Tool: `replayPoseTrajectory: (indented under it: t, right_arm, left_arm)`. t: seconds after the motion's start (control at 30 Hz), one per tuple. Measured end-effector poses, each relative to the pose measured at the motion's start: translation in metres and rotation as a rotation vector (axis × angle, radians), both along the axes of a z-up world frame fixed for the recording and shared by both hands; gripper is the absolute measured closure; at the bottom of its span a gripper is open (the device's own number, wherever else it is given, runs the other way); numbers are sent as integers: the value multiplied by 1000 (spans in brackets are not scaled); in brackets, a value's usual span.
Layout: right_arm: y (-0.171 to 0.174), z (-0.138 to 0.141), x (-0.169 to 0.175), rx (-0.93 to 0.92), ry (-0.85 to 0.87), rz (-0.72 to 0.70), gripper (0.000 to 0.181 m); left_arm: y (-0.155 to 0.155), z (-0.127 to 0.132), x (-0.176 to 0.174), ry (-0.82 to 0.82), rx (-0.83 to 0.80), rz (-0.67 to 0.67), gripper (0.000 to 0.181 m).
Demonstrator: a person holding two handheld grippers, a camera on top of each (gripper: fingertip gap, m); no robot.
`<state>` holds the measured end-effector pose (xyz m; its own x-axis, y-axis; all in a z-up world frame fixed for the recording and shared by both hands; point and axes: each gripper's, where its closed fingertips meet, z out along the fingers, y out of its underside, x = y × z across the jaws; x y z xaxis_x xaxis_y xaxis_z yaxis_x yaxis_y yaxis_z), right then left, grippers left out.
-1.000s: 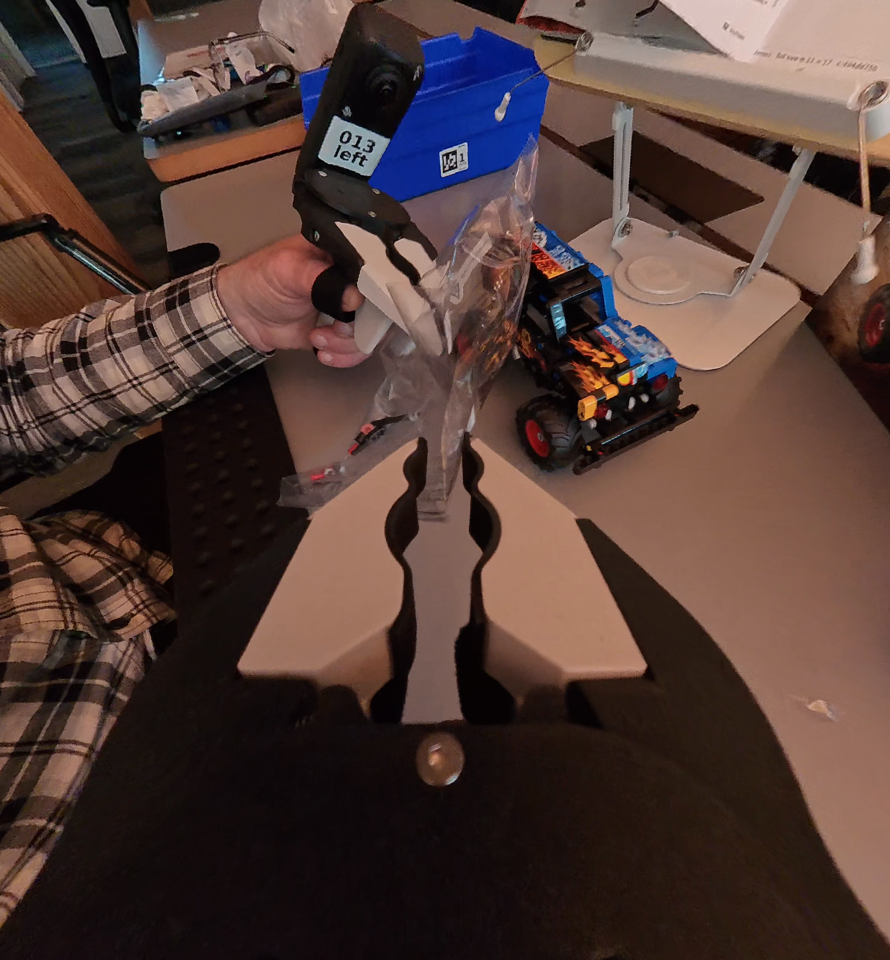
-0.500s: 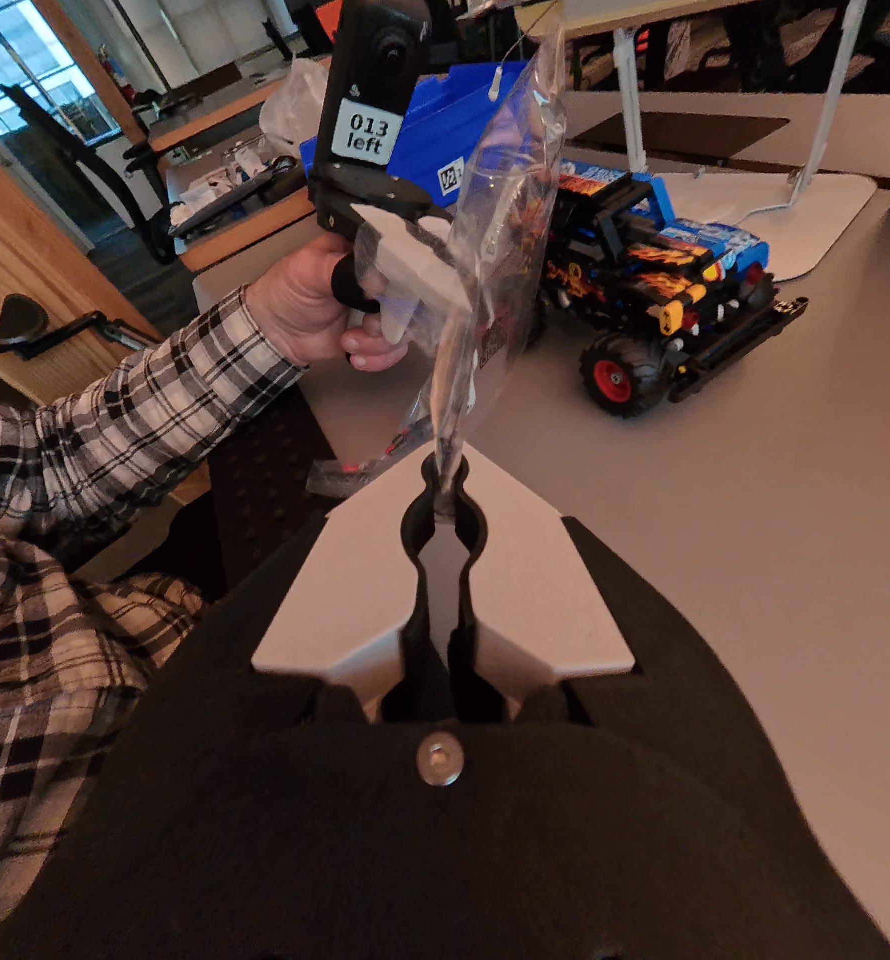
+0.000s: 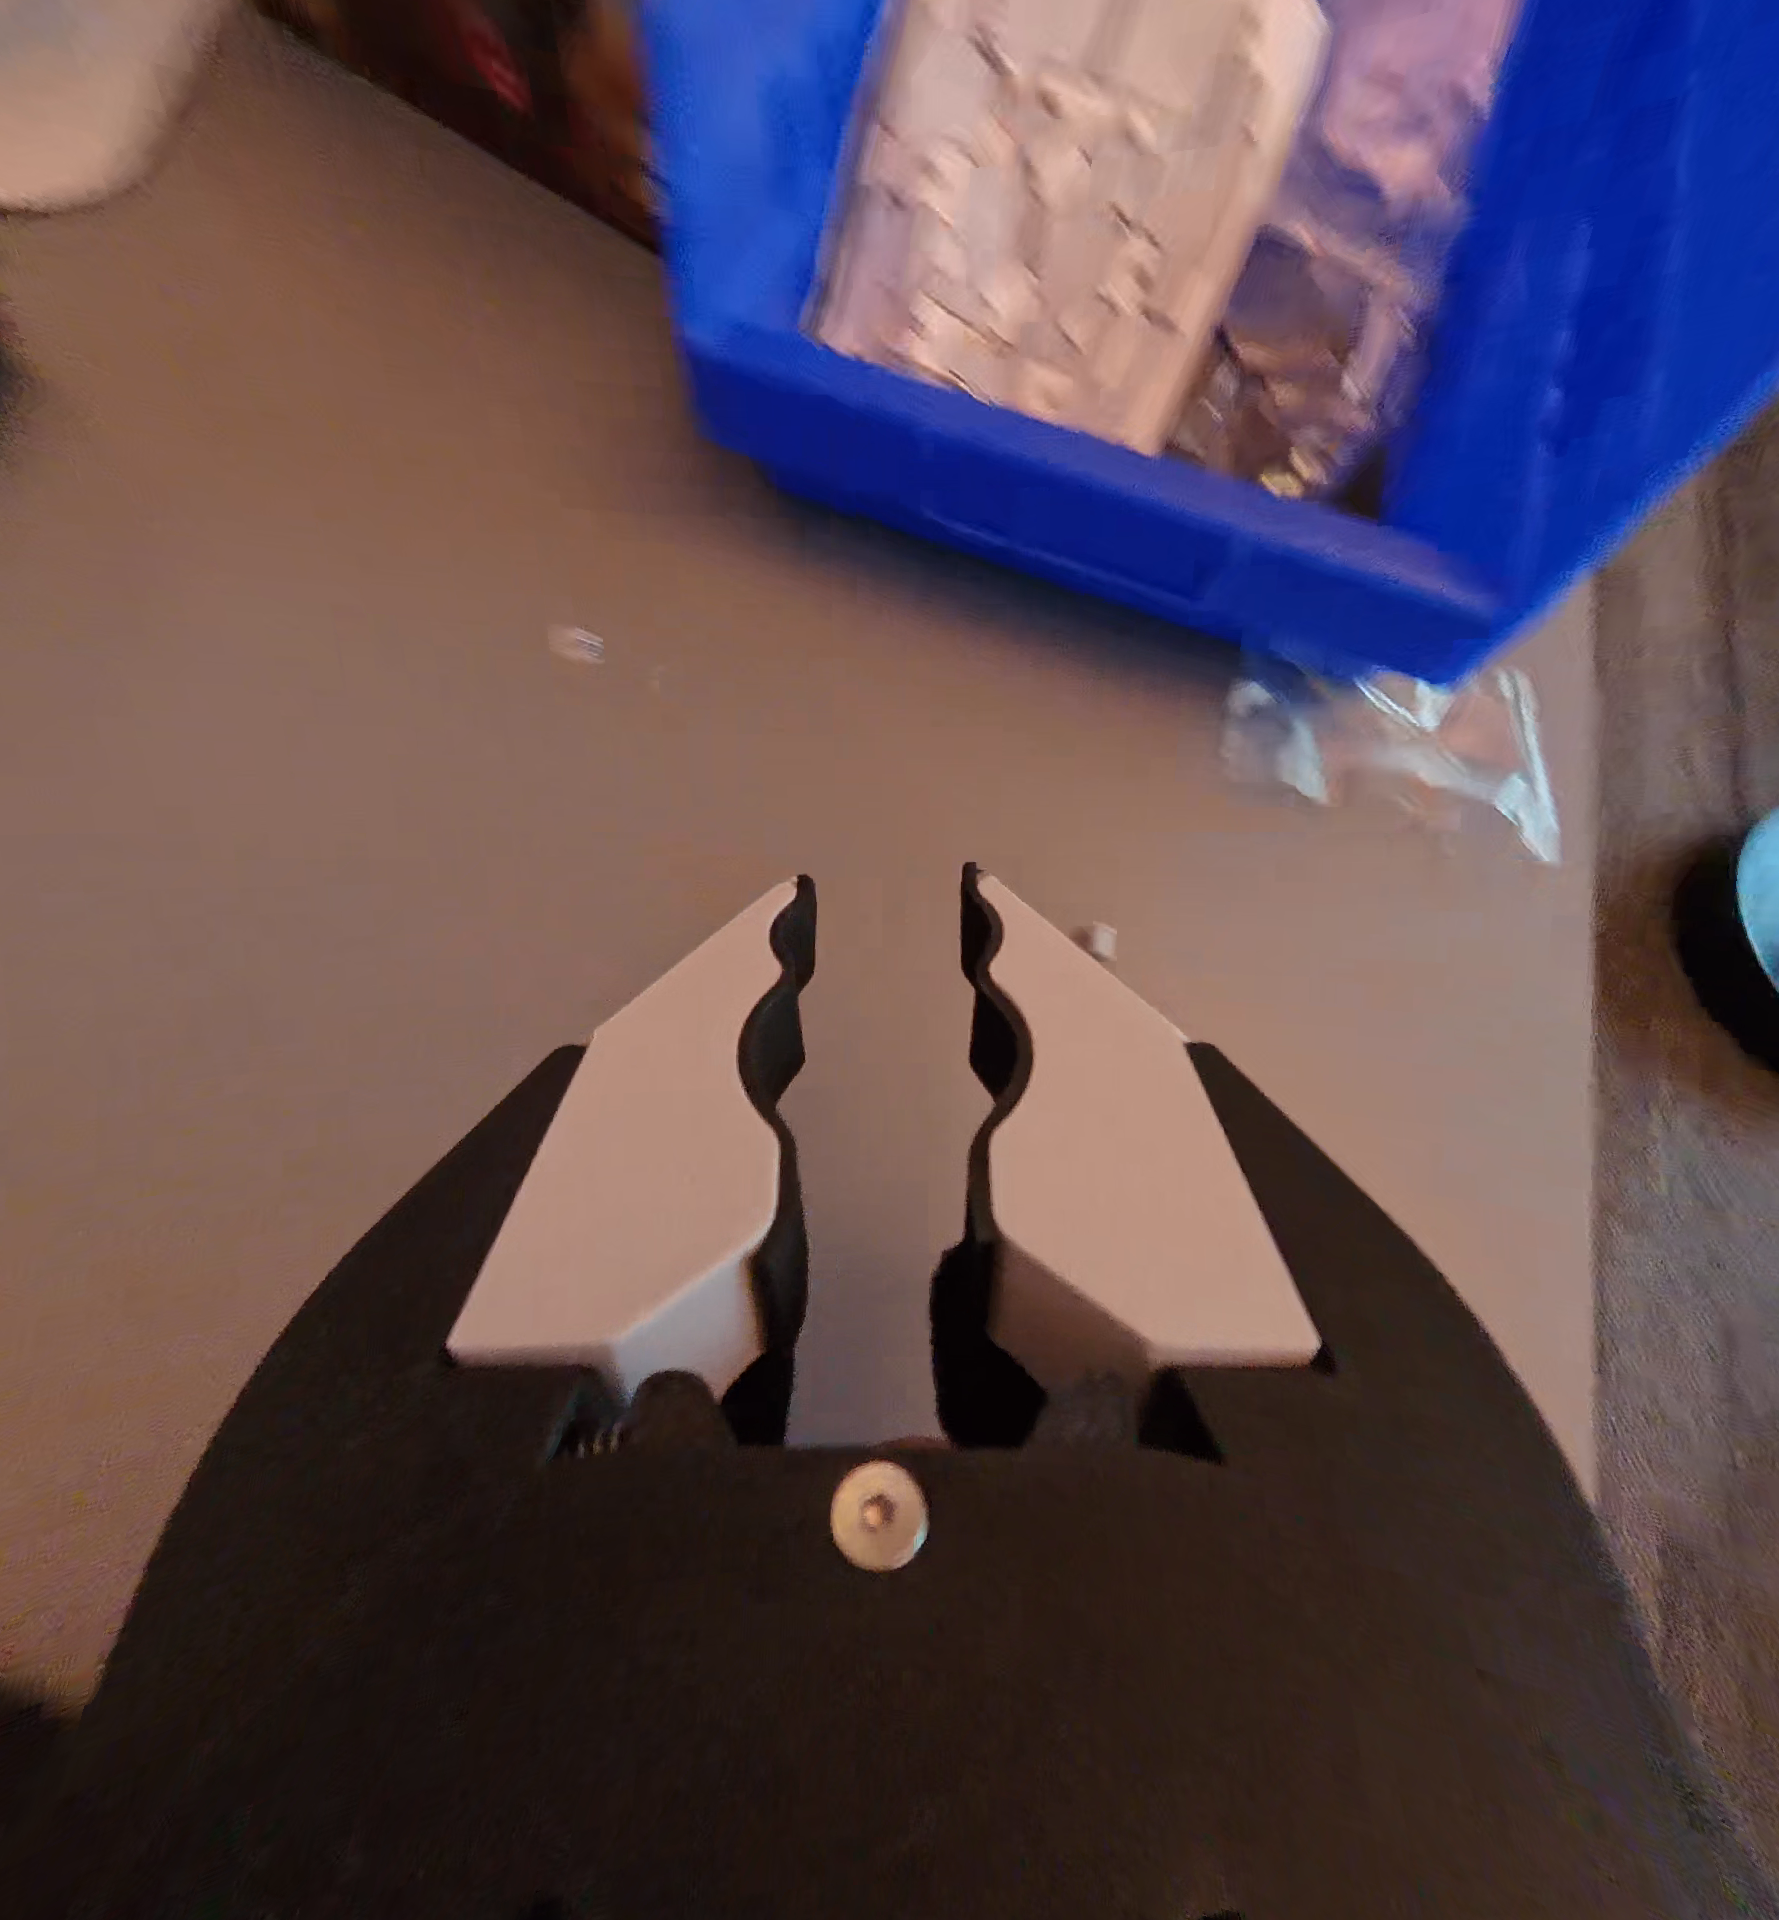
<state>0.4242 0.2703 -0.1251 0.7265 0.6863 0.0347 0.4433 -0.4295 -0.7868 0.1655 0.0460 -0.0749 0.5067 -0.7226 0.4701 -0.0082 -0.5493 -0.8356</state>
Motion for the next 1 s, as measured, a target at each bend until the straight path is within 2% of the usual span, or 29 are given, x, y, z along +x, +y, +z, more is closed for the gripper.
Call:
replayPoseTrajectory:
  t: [0.1, 0.23, 0.37, 0.53, 0.67, 0.87, 1.0]
  right_arm:
    - [24, -23, 23, -47, -71, -80, 159]
    - [37, -36, 36, -64, -151, -102, 161]
    - [39, -39, 28, -97, -99, -69, 176]
    - [31, -30, 15, -113, -28, -23, 177]
    - [-10, 13, -36, -62, 76, 169, 177]
    - [-123, 93, -147, 20, 235, 606, 177]
    - [-182, 118, -195, 7, 269, 810, 177]
  left_arm:
    - [0, -2, 0, 4, -4, 1, 181]
    - [2, -3, -2, 5, -10, 7, 181]
    - [2, -5, -1, 10, -17, 2, 181]
    - [2, -5, -2, 10, -17, 5, 181]
    - [2, -7, -1, 13, -20, 3, 181]
    - [3, -9, -1, 19, -28, 7, 181]
    - [3, -9, -2, 19, -29, 11, 181]
